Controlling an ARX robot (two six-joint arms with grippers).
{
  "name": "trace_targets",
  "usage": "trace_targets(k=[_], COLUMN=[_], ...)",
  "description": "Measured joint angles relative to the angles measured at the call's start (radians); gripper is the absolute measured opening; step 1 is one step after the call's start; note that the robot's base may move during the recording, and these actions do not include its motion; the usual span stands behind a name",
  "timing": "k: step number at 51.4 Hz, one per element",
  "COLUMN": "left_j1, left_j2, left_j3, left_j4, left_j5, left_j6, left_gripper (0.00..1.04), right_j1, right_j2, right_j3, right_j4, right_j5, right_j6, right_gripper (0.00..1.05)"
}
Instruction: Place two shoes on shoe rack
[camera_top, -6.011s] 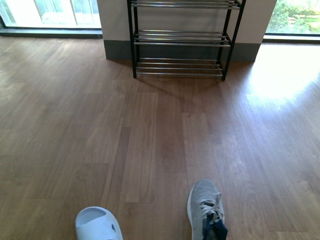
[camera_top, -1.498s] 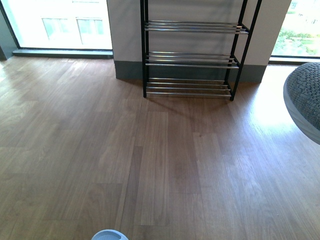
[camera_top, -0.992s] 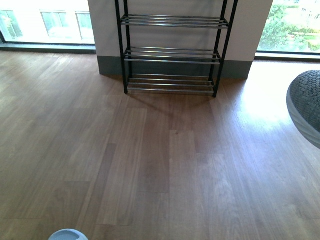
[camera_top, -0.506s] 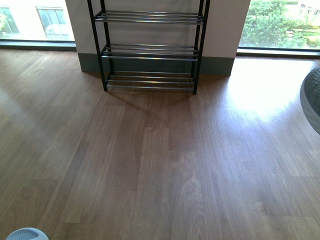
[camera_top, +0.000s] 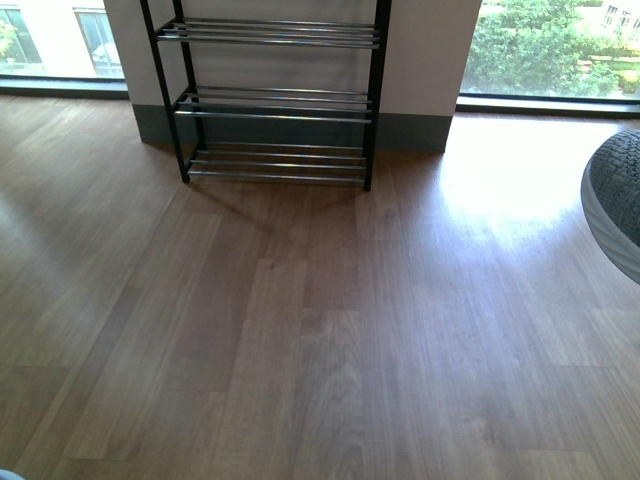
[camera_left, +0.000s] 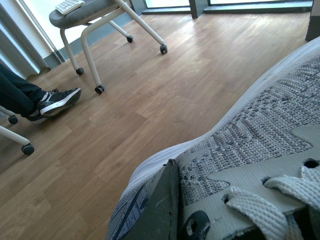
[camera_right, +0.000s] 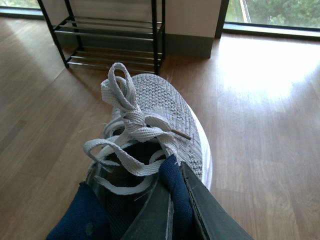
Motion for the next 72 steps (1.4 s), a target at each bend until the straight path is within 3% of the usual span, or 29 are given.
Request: trace_targets(k=[72], left_j1=[0.000], left_j2=[0.002], left_j3=[0.000], left_j4=[0.000], left_j5=[0.004], left_j6=[0.000], left_gripper=[0.02], right_j1=[-0.001], right_j2=[0.000], right_j3=[0.000], right_j4=[0.000], right_j5=[0.012], right_j6=[0.000], right_gripper=[0.01])
